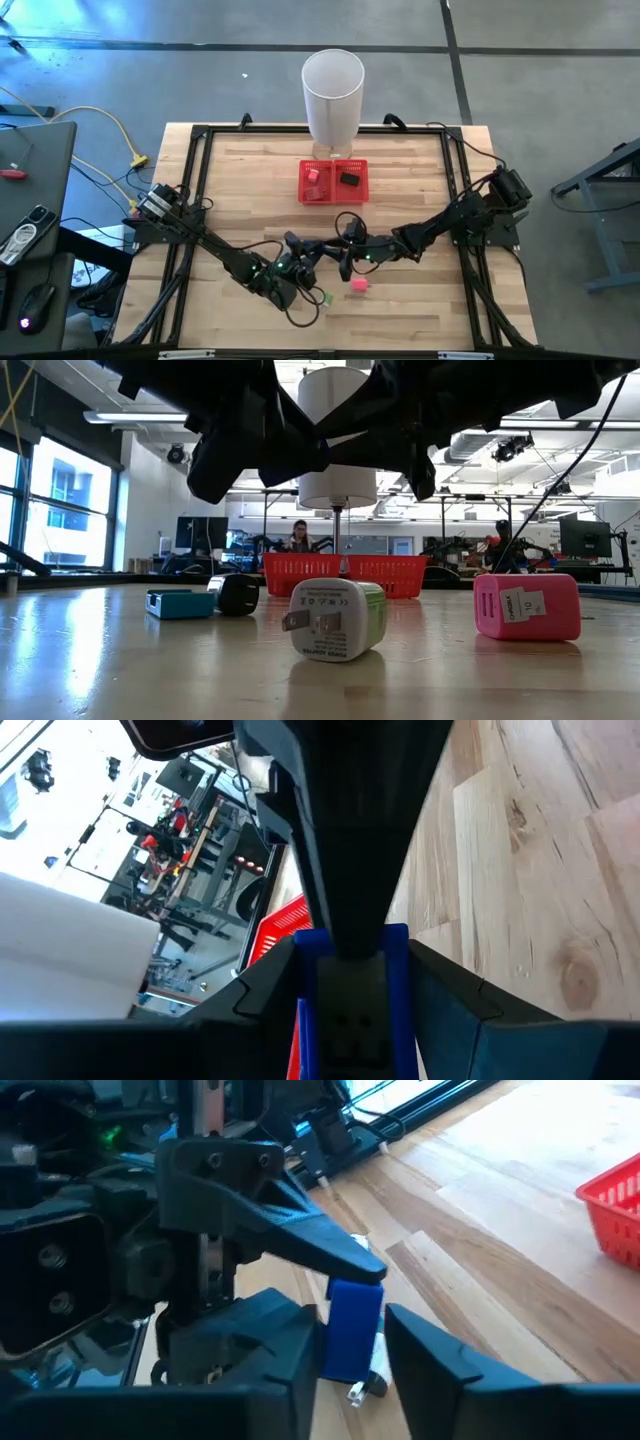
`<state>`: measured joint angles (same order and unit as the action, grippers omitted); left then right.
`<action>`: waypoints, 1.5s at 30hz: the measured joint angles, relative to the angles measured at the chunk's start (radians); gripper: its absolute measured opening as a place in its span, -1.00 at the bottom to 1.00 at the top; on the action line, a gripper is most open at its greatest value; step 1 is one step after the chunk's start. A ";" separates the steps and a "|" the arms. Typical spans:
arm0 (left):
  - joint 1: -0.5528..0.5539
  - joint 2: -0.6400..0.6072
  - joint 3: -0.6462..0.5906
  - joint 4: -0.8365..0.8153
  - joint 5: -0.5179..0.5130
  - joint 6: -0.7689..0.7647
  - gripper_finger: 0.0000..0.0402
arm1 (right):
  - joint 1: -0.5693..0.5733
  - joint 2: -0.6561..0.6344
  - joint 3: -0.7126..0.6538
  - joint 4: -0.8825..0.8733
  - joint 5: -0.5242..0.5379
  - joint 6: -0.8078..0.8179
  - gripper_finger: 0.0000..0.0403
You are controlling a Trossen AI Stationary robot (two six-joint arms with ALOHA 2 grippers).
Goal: Pick & Place Office items
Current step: Put the dark blue digital clock into the right red bin
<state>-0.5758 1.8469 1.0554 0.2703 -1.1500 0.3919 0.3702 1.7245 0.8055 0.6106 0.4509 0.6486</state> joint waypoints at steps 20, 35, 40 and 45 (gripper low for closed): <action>-0.001 0.000 -0.001 0.004 0.062 -0.127 -0.04 | 0.006 0.000 0.000 -0.018 -0.053 -0.053 -0.82; -0.029 -0.004 -0.001 0.009 0.172 -0.353 -0.03 | 0.046 0.002 -0.001 -0.049 0.007 -0.093 -0.82; -0.047 -0.034 -0.001 -0.013 0.178 -0.381 -0.03 | 0.060 0.002 0.001 -0.049 0.026 -0.084 -0.82; -0.068 -0.108 -0.001 -0.096 0.310 -0.437 -0.03 | 0.068 0.001 0.001 -0.064 0.060 -0.080 -0.82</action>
<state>-0.6437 1.7392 1.0546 0.1739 -0.8398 -0.0449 0.4384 1.7250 0.8062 0.5463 0.5106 0.5685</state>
